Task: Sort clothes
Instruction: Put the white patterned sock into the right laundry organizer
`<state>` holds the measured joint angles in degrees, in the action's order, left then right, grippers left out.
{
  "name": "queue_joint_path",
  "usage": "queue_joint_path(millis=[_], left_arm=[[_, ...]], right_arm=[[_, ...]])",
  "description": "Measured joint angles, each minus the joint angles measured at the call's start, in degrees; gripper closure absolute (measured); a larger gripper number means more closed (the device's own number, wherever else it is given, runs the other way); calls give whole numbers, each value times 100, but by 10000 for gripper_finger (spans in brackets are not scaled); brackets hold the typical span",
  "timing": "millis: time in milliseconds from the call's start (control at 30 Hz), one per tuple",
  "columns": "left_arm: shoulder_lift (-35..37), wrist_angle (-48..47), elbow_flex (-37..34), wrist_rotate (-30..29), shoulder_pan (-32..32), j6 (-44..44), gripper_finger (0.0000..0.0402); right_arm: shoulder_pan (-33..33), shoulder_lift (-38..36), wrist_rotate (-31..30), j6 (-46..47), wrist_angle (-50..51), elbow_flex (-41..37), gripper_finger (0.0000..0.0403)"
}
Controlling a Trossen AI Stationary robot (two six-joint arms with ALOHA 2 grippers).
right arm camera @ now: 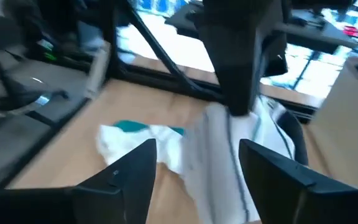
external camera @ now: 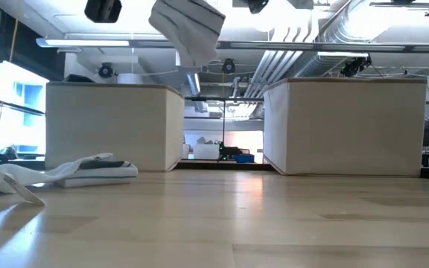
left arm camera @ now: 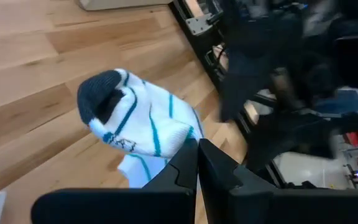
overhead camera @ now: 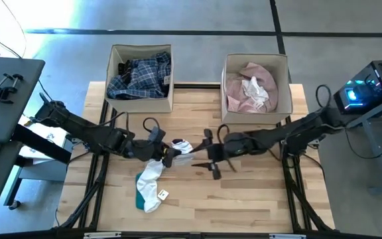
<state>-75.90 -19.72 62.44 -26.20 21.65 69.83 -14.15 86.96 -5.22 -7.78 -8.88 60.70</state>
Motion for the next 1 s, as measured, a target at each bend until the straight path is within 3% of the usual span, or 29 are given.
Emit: queue_joint_path(millis=[167,300,433,600,700,1000], left_arm=[[0,-3,2,13,0,-3,401],[0,-8,2,13,11,-3,401],[0,-9,2,42,11,-16,401],[0,-46,2,45,11,-35,391],[0,-294,2,51,21,29,364],[-22,-1563,-3,55,246,730,290]], right_arm=[[4,585,-331,-400,140,417,179],[0,914,-836,-381,260,631,208],[0,990,-937,-20,622,794,272],[-15,905,-937,404,1314,995,385],[-27,727,-1082,688,2124,1276,387],[155,-486,-2489,1512,5764,2379,398]])
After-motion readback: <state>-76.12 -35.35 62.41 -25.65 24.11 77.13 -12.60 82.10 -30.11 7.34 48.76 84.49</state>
